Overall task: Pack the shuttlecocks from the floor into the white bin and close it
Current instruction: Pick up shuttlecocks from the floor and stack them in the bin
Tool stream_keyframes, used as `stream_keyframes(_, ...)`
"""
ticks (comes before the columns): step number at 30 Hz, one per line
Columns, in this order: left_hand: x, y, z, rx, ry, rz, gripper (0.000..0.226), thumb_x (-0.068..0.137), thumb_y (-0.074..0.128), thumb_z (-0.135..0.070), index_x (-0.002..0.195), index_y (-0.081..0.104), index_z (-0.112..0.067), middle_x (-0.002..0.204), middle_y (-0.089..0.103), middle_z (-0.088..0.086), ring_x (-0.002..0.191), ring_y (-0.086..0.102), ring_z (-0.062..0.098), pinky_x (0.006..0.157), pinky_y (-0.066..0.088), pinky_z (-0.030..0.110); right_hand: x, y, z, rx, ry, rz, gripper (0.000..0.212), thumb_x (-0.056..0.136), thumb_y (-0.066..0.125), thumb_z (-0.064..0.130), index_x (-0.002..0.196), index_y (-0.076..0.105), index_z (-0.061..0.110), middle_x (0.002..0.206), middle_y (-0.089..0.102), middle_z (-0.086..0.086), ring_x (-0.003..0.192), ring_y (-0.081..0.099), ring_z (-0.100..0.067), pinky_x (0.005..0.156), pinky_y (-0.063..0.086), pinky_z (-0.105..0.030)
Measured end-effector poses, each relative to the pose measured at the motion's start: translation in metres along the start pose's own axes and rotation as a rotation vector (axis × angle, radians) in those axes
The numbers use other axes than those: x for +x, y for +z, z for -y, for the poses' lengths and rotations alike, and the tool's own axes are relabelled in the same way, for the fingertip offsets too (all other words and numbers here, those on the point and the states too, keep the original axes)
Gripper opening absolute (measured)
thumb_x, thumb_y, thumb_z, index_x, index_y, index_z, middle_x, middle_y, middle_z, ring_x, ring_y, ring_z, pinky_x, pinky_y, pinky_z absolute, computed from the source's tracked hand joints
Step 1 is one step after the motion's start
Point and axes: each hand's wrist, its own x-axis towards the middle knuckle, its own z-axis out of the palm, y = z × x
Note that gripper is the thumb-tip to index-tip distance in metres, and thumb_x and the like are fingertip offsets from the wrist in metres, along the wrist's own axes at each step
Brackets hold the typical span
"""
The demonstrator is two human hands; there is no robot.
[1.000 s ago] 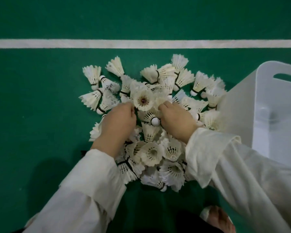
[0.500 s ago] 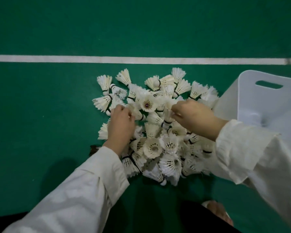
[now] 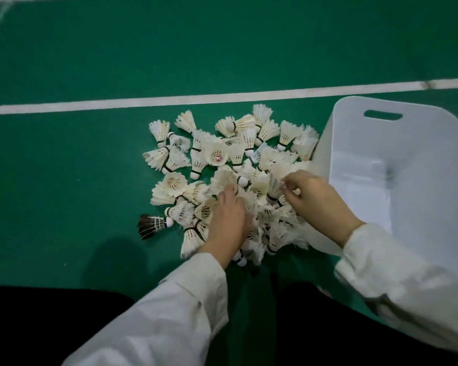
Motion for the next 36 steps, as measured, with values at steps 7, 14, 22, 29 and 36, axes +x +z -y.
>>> stream_keyframes(7, -0.004, -0.004, -0.008, -0.109, -0.038, -0.105, 0.021, 0.093, 0.051, -0.026, 0.099, 0.065, -0.012, 0.141, 0.037, 0.011, 0.132, 0.029, 0.024, 0.11, 0.026, 0.032, -0.001, -0.003, -0.015, 0.09, 0.038, -0.068, 0.022, 0.094, 0.047, 0.021, 0.101, 0.063, 0.007, 0.096, 0.061, -0.008, 0.093, 0.056, -0.023, 0.075, 0.04, -0.029)
stream_keyframes(14, -0.009, -0.029, -0.012, -0.236, -0.003, -0.287, 0.026, 0.091, 0.052, -0.034, 0.096, 0.063, -0.011, 0.119, 0.05, 0.004, 0.114, 0.038, 0.016, 0.091, 0.032, 0.023, 0.004, -0.001, -0.016, 0.249, 0.137, -0.146, 0.019, 0.092, 0.051, 0.019, 0.1, 0.064, 0.008, 0.091, 0.06, -0.003, 0.089, 0.057, -0.021, 0.074, 0.043, -0.028)
stream_keyframes(22, 0.014, -0.09, -0.055, -0.462, 0.104, -0.405, 0.021, 0.089, 0.058, -0.03, 0.095, 0.064, -0.011, 0.105, 0.044, -0.009, 0.109, 0.043, 0.013, 0.085, 0.027, 0.014, 0.014, -0.041, -0.016, 0.504, 0.204, -0.358, 0.013, 0.09, 0.055, 0.014, 0.098, 0.064, 0.009, 0.089, 0.056, 0.002, 0.083, 0.053, -0.011, 0.071, 0.042, -0.017)
stream_keyframes(29, 0.064, -0.122, -0.152, -0.492, 0.377, -0.462, 0.016, 0.088, 0.06, -0.024, 0.089, 0.064, -0.008, 0.103, 0.053, 0.004, 0.102, 0.042, 0.015, 0.082, 0.026, 0.013, -0.002, -0.113, -0.072, 0.467, 0.287, -0.611, 0.01, 0.089, 0.057, 0.013, 0.092, 0.062, 0.021, 0.089, 0.059, 0.004, 0.079, 0.054, -0.004, 0.07, 0.041, -0.009)
stream_keyframes(36, 0.063, -0.039, -0.181, -0.352, 0.501, -0.18, 0.02, 0.088, 0.061, -0.026, 0.09, 0.065, -0.006, 0.098, 0.053, 0.005, 0.098, 0.045, 0.021, 0.079, 0.036, 0.024, -0.02, -0.095, -0.165, 0.365, 0.458, -0.392, 0.006, 0.089, 0.056, 0.014, 0.09, 0.059, 0.019, 0.082, 0.059, 0.0, 0.076, 0.053, -0.017, 0.068, 0.041, -0.021)
